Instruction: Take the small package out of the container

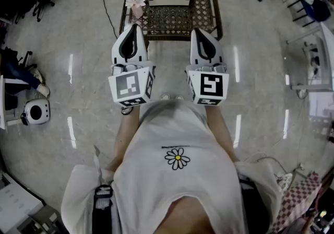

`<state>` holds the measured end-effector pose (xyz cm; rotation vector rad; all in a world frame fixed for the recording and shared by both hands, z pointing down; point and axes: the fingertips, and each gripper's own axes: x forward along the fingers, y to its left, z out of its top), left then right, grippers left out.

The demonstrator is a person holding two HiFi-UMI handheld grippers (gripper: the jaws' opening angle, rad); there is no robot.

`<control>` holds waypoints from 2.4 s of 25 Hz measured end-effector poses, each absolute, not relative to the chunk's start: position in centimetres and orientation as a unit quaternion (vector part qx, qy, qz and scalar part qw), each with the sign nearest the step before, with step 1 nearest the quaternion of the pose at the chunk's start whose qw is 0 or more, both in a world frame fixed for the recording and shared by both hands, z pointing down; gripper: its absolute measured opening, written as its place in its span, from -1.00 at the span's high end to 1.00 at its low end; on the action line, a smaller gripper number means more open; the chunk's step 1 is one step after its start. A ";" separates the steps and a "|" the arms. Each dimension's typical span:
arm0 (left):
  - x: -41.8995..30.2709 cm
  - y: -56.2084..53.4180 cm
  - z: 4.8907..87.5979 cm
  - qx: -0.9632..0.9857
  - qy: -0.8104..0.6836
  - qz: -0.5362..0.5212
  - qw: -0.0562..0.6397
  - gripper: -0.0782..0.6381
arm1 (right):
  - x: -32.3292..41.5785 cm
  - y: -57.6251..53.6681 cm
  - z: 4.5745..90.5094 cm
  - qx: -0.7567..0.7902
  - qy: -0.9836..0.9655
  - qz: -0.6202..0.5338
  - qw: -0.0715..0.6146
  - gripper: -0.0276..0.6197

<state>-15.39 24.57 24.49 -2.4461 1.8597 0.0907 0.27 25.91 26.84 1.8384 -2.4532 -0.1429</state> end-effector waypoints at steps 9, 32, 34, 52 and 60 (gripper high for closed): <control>-14.8 24.2 25.2 -0.797 0.603 0.025 0.030 0.71 | 1.1 25.8 27.4 0.601 -0.797 -0.044 0.035 0.82; -12.1 23.5 23.4 -0.771 0.630 0.084 0.030 0.71 | 7.3 24.5 27.8 0.568 -0.820 0.023 -0.057 0.82; -11.7 23.0 22.6 -0.773 0.627 0.089 0.037 0.71 | 7.9 24.0 27.3 0.570 -0.819 0.019 -0.064 0.82; -12.5 10.1 21.4 -0.780 0.605 0.156 0.043 0.71 | 6.6 12.3 27.0 0.541 -0.839 0.006 -0.061 0.82; -15.3 0.2 22.0 -0.777 0.612 0.141 0.031 0.71 | 3.8 2.2 27.8 0.548 -0.835 0.019 -0.035 0.82</control>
